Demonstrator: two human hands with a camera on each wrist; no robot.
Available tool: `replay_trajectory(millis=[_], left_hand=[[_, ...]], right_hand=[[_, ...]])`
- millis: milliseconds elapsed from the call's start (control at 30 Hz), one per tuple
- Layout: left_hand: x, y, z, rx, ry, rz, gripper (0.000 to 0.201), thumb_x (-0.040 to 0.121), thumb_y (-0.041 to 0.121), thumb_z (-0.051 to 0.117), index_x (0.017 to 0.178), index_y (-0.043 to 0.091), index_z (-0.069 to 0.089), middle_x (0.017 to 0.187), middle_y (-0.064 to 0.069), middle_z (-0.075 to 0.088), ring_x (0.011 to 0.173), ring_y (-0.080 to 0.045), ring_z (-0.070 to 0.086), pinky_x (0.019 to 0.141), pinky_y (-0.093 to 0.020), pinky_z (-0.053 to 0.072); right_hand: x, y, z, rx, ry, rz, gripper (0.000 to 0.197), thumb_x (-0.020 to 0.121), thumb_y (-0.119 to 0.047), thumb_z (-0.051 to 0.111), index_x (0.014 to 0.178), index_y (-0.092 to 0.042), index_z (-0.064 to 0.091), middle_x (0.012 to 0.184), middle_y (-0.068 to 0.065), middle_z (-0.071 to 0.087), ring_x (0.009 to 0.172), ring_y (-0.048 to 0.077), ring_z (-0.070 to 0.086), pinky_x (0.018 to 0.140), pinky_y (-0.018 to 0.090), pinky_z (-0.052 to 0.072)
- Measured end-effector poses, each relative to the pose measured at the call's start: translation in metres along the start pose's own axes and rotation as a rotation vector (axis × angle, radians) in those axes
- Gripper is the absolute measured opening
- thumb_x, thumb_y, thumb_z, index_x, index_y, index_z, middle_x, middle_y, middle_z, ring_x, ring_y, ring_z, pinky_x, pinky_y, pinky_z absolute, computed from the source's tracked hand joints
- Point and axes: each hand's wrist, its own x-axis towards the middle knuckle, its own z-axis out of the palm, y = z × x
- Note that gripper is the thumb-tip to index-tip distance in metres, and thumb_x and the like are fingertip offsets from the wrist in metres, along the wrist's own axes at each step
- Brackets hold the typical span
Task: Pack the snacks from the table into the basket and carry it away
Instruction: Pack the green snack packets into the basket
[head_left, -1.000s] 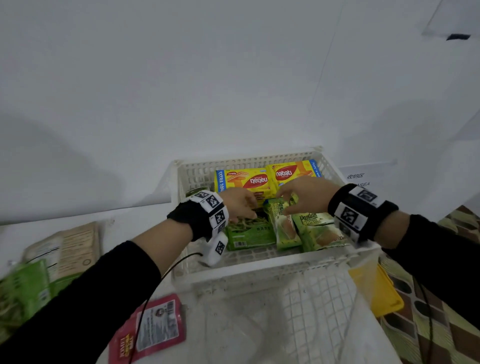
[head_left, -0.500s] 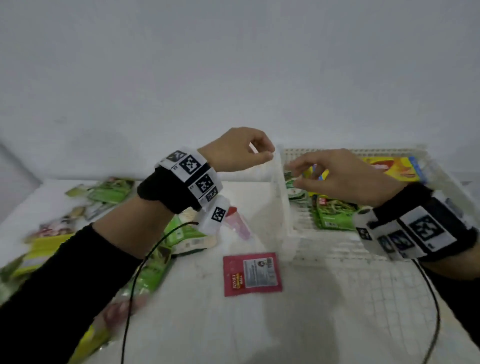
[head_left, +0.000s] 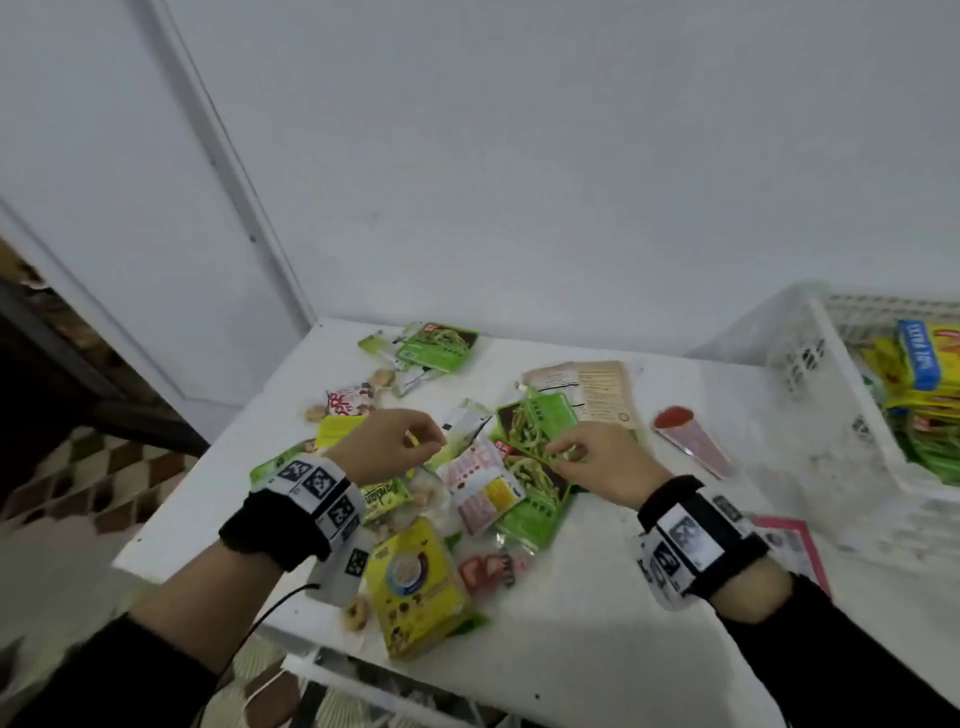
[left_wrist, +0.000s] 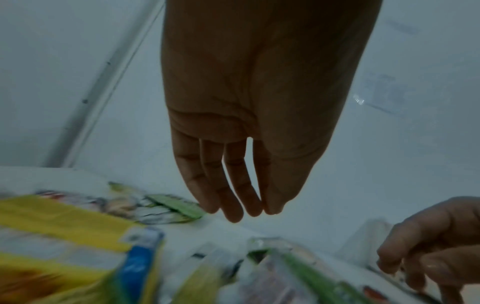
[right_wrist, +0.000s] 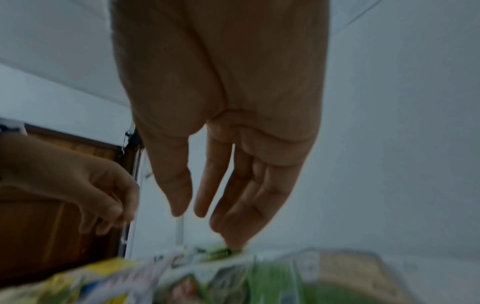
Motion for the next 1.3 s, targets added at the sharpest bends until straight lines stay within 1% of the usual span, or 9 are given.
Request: replay_trajectory(millis=[167, 300, 400, 500, 700, 833, 967, 1167, 1300], left_hand=[[-0.007, -0.040, 0.016, -0.050, 0.036, -0.018, 0.013, 0.093, 0.025, 0.059, 0.094, 0.021, 0.071, 0.085, 0.010, 0.068, 0.077, -0.003, 0.063, 0.076, -0.029, 0.055], [0.006, -0.030, 0.012, -0.092, 0.041, 0.059, 0.010, 0.092, 0.024, 0.060, 0.096, 0.020, 0.069, 0.085, 0.013, 0.064, 0.079, -0.004, 0.063, 0.077, -0.026, 0.054], [0.034, -0.001, -0.002, -0.085, -0.001, 0.135, 0.016, 0.092, 0.024, 0.059, 0.104, 0.018, 0.067, 0.091, 0.007, 0.063, 0.081, -0.011, 0.063, 0.070, -0.016, 0.049], [0.075, 0.035, -0.007, -0.055, -0.022, 0.202, 0.019, 0.092, 0.022, 0.059, 0.108, 0.016, 0.065, 0.091, 0.006, 0.062, 0.083, -0.014, 0.063, 0.071, -0.023, 0.050], [0.139, 0.070, 0.043, 0.272, -0.251, 0.132, 0.066, 0.082, 0.041, 0.071, 0.134, 0.010, 0.046, 0.134, -0.008, 0.054, 0.119, -0.023, 0.053, 0.095, -0.028, 0.042], [0.157, 0.078, 0.060, 0.568, -0.305, 0.065, 0.096, 0.058, 0.062, 0.080, 0.132, 0.012, 0.044, 0.131, -0.009, 0.050, 0.119, -0.026, 0.049, 0.097, -0.037, 0.045], [0.170, 0.103, 0.042, 0.434, -0.352, 0.104, 0.075, 0.067, 0.043, 0.083, 0.128, 0.014, 0.052, 0.129, -0.006, 0.057, 0.116, -0.022, 0.054, 0.092, -0.028, 0.044], [0.170, 0.203, -0.010, 0.089, -0.157, 0.349, 0.030, 0.090, 0.033, 0.063, 0.116, 0.018, 0.057, 0.116, -0.006, 0.062, 0.101, -0.021, 0.057, 0.076, -0.027, 0.044], [0.176, 0.281, -0.012, -0.157, 0.011, 0.410, 0.029, 0.086, 0.034, 0.068, 0.109, 0.018, 0.063, 0.102, 0.000, 0.067, 0.091, -0.016, 0.063, 0.069, -0.024, 0.046]], right_hand=[[0.018, -0.004, 0.048, -0.196, -0.055, 0.152, 0.062, 0.085, -0.044, 0.066, 0.137, -0.015, 0.047, 0.138, 0.008, 0.046, 0.126, 0.025, 0.044, 0.103, 0.037, 0.040], [0.021, -0.005, 0.062, -0.331, -0.031, 0.237, 0.073, 0.081, -0.049, 0.067, 0.141, -0.019, 0.040, 0.138, 0.009, 0.045, 0.127, 0.030, 0.041, 0.105, 0.043, 0.039], [0.014, 0.001, 0.059, -0.166, -0.020, 0.286, 0.027, 0.081, -0.027, 0.073, 0.098, -0.012, 0.059, 0.095, 0.004, 0.058, 0.087, 0.017, 0.056, 0.075, 0.028, 0.047], [0.000, 0.013, 0.051, -0.052, 0.014, 0.292, 0.039, 0.082, -0.012, 0.070, 0.062, -0.018, 0.038, 0.066, -0.004, 0.040, 0.058, 0.009, 0.039, 0.052, 0.019, 0.030], [-0.048, 0.037, 0.014, 0.104, 0.189, 0.317, 0.011, 0.092, -0.017, 0.055, 0.093, -0.025, 0.048, 0.080, -0.010, 0.053, 0.070, 0.005, 0.052, 0.055, 0.013, 0.035], [-0.089, 0.057, -0.024, 0.134, 0.353, 0.317, 0.014, 0.095, -0.016, 0.052, 0.104, -0.024, 0.044, 0.072, -0.008, 0.054, 0.062, 0.009, 0.053, 0.050, 0.015, 0.039], [-0.130, 0.075, -0.073, 0.119, 0.459, 0.346, 0.026, 0.095, -0.014, 0.053, 0.116, -0.026, 0.045, 0.092, 0.016, 0.068, 0.082, 0.034, 0.064, 0.071, 0.050, 0.051], [-0.170, 0.107, -0.184, -0.067, 0.633, 0.337, 0.028, 0.093, -0.014, 0.056, 0.121, -0.015, 0.052, 0.097, 0.012, 0.067, 0.083, 0.031, 0.062, 0.072, 0.044, 0.048], [-0.166, 0.146, -0.272, -0.252, 0.486, 0.390, 0.019, 0.096, -0.014, 0.051, 0.114, -0.013, 0.055, 0.101, 0.007, 0.060, 0.087, 0.024, 0.054, 0.071, 0.030, 0.037]])
